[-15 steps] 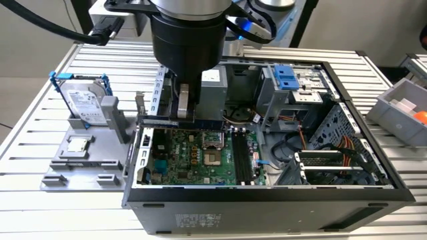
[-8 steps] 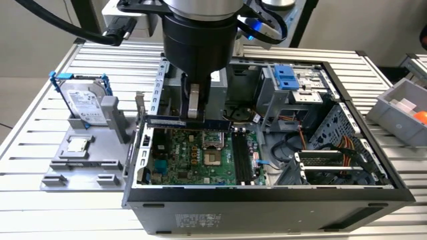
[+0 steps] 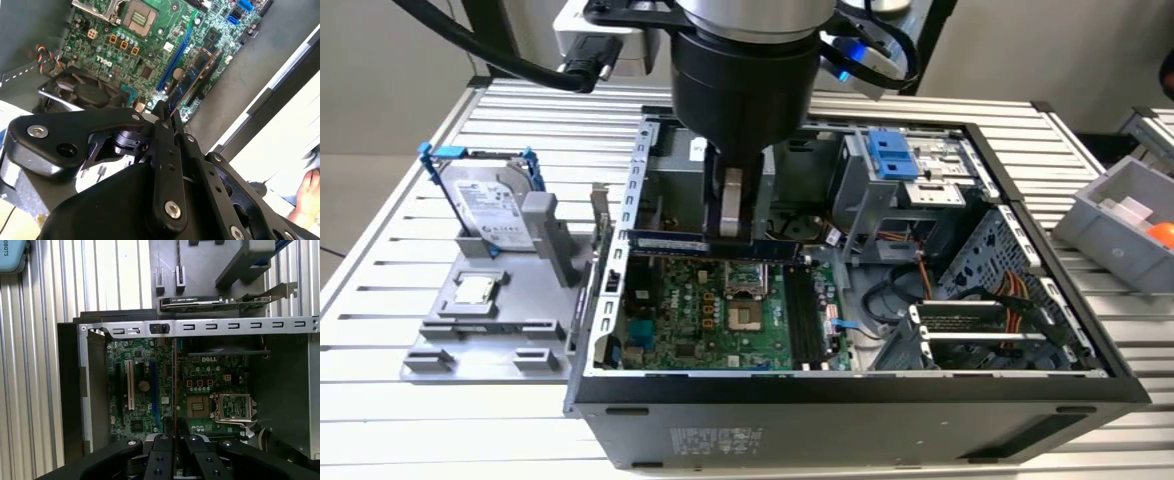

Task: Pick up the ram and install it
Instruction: 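Pick up the ram and move it above insertion slot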

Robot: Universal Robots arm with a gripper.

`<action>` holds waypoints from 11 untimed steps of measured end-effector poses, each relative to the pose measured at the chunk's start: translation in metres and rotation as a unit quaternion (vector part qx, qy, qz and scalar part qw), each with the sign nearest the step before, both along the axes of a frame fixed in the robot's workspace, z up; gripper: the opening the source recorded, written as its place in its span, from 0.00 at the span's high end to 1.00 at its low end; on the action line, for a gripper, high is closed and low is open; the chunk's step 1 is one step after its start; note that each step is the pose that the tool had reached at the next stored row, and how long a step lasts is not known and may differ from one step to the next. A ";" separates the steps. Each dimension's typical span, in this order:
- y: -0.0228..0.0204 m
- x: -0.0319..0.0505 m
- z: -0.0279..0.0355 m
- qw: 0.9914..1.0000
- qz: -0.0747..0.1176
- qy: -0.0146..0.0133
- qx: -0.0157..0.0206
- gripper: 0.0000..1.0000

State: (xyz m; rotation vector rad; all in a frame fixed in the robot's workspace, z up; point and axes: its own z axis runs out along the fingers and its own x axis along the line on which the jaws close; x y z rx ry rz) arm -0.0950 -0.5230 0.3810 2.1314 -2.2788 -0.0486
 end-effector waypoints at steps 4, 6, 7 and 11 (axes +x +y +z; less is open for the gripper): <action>0.0000 0.0063 0.0000 1.000 0.000 0.000 0.000 1.00; 0.0000 0.0095 0.0000 1.000 0.000 0.000 0.000 1.00; 0.0000 0.0112 0.0000 1.000 0.000 0.000 0.000 1.00; 0.0000 0.0175 0.0000 1.000 0.000 0.000 0.000 1.00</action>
